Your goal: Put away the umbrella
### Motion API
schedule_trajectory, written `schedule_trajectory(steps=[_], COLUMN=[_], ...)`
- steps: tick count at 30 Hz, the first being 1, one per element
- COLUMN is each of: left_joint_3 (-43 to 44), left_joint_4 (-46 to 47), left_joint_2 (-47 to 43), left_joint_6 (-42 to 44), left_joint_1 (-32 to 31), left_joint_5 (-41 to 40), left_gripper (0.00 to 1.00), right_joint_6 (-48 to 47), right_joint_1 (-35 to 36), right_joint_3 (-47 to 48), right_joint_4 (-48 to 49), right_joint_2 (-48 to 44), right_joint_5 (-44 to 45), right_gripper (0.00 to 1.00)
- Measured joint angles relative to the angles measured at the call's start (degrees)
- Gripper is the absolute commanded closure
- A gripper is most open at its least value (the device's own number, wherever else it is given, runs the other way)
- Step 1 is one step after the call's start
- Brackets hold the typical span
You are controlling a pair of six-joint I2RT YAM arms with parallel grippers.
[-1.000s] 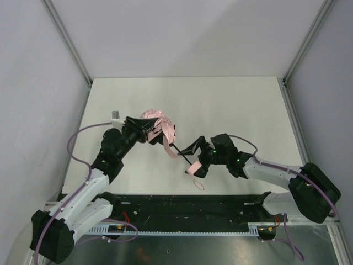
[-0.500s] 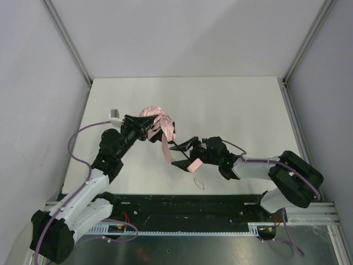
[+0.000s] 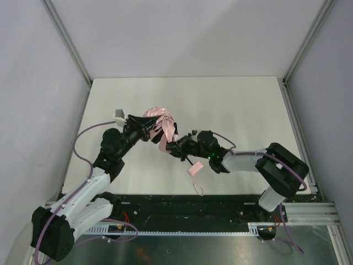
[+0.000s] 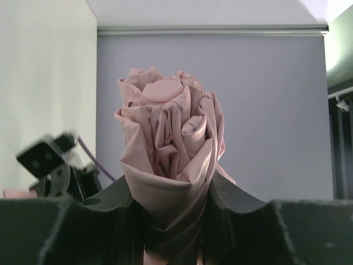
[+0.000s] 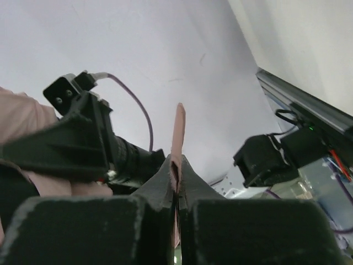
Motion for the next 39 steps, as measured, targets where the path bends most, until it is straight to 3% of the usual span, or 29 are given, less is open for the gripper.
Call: schedule_trajectory(steps=[4, 9, 15, 21, 26, 30, 35, 39], left_joint_3=[0.0, -0.85, -10.25, -15.61, -15.58, -15.08, -13.77, -12.35], left_joint_4=[0.55, 0.94, 0.92, 0.55, 2.78, 5.09, 6.78, 8.72], left_joint_2=[0.02, -0.57, -2.29, 7.5, 16.22, 22.23, 28.61, 32.54], left_joint_6=[-2.27, -3.21, -2.25, 1.51, 5.33, 7.76, 9.27, 9.25], left_joint_1=[-1.6, -4.85, -6.01, -6.05, -6.05, -6.05, -6.05, -6.05], left_joint_5=[2.21, 4.33, 3.65, 1.66, 0.61, -1.81, -5.25, -7.63], left_gripper=[1.0, 1.0, 1.0, 1.0, 1.0, 1.0, 1.0, 1.0], right_joint_6=[-4.61, -11.13, -18.97, -21.92, -26.58, -36.13, -50.86, -62.53], right_joint_1=[-0.15, -2.78, -10.36, -12.81, -14.38, -15.3, -15.45, -15.26], right_joint_3=[8.11, 10.54, 10.54, 12.31, 12.74, 15.37, 20.98, 28.0], right_joint_4=[-2.34, -1.97, 3.1, 14.27, 15.43, 9.49, -5.86, -18.64], right_joint_2=[3.39, 6.27, 13.18, 27.58, 33.48, 33.59, 32.85, 31.98], right_joint_5=[-0.17, 0.35, -2.1, -10.29, -13.84, -15.17, -13.86, -11.15], right_gripper=[1.0, 1.0, 1.0, 1.0, 1.0, 1.0, 1.0, 0.91])
